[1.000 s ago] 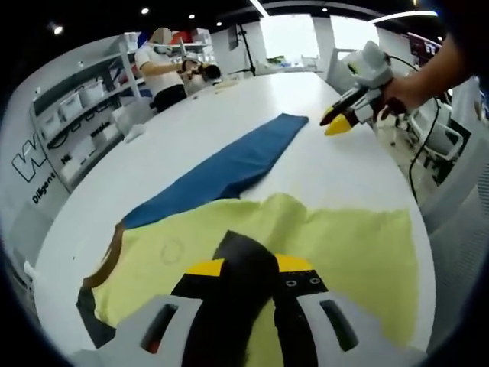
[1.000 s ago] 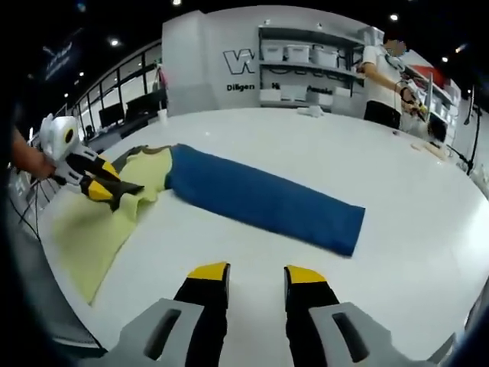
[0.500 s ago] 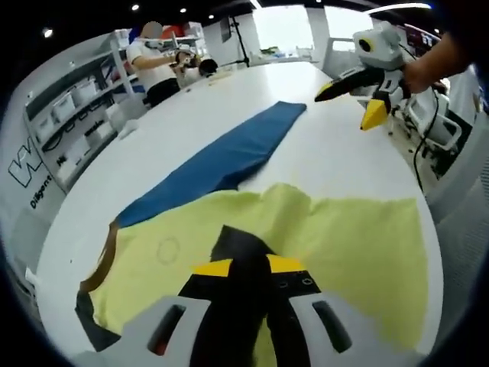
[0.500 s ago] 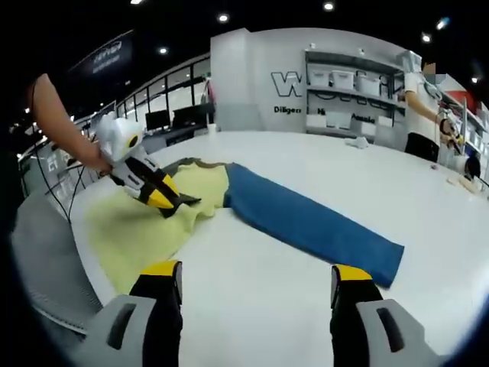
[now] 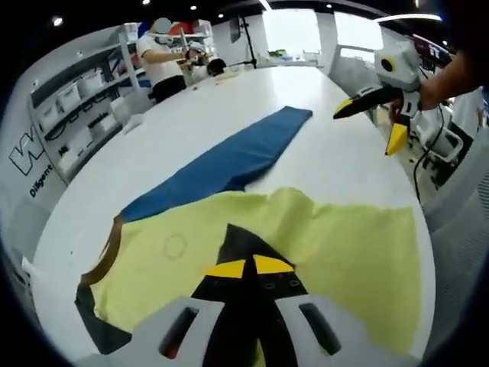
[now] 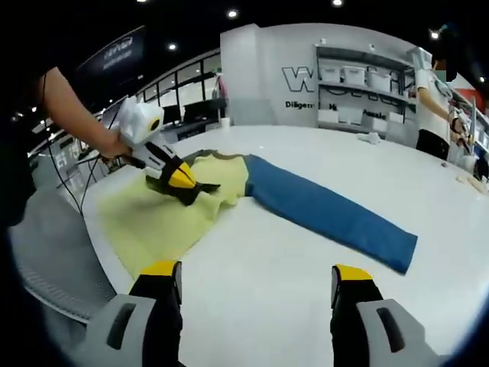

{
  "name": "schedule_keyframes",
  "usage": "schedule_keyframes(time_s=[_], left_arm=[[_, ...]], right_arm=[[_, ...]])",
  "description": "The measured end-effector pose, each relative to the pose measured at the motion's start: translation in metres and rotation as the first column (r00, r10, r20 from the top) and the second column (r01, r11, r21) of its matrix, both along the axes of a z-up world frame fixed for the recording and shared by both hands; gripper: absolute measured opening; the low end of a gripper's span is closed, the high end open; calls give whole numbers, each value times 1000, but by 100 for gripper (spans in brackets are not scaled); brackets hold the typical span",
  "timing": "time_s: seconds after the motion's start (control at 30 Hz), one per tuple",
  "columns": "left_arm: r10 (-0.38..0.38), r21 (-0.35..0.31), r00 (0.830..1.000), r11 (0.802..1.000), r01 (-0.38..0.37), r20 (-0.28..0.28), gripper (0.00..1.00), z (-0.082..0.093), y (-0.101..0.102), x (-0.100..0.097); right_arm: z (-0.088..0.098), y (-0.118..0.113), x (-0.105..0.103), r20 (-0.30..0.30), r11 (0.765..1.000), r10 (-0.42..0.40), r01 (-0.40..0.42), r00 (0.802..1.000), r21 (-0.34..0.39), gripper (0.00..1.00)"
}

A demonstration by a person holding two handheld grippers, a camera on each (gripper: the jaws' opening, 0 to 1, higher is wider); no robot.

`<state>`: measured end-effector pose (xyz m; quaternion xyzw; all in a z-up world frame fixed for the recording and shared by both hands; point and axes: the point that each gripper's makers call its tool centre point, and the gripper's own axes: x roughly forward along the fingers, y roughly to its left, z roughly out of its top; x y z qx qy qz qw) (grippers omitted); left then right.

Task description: Fold the garment on the visible template until the final outline fits inside the template.

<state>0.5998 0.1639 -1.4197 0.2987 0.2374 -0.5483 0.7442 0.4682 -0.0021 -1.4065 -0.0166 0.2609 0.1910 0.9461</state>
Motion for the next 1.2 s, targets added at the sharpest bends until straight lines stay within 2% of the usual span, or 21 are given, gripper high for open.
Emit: schedule_keyframes(time_s=[0.1, 0.17, 0.23, 0.3, 0.4, 0.5, 0.57, 0.73, 0.93, 1.0, 1.2], left_arm=[[-10, 0, 1000, 1000, 10, 0, 10, -1, -2, -2], [-19, 11, 1000, 1000, 19, 16, 20, -4, -3, -1], [-9, 17, 1000, 1000, 9, 4, 26, -7, -2, -1], [-8, 19, 1000, 1000, 9, -11, 23, -9, -2, -1], [-22, 30, 1000, 999, 23, -15, 12, -11, -2, -3], [1, 28, 999, 1000, 0, -42, 8, -10, -1, -2], [9, 23, 999, 1000, -8, -45, 7, -8, 0, -1], [67, -15, 993, 997, -69, -95, 7, 4, 2, 1], [62, -34, 993, 997, -66, -99, 6, 14, 8, 2], [71, -43, 989, 996, -77, -133, 5, 14, 10, 1], [86, -42, 987, 995, -93, -135, 5, 17, 16, 3]], right_arm=[[0, 0, -1, -2, 1000, -3, 3, 1000, 6, 78], [3, -1, -2, 5, 1000, -8, 8, 1000, 17, 78], [4, -2, -2, 6, 999, -18, 18, 1000, 28, 79], [3, -4, -2, 3, 999, -21, 21, 1000, 25, 79], [3, -5, -3, 4, 999, -25, 25, 1000, 27, 80], [4, -6, -4, 3, 999, -27, 27, 1000, 25, 79], [3, -6, -5, 0, 999, -29, 29, 1000, 26, 79], [5, -4, -4, 4, 999, -24, 24, 1000, 28, 79], [5, 0, -4, 1, 1000, -15, 15, 1000, 24, 79], [4, 0, -4, -1, 1000, -15, 15, 1000, 23, 78], [6, 2, -3, 1, 1000, -10, 10, 1000, 18, 78]])
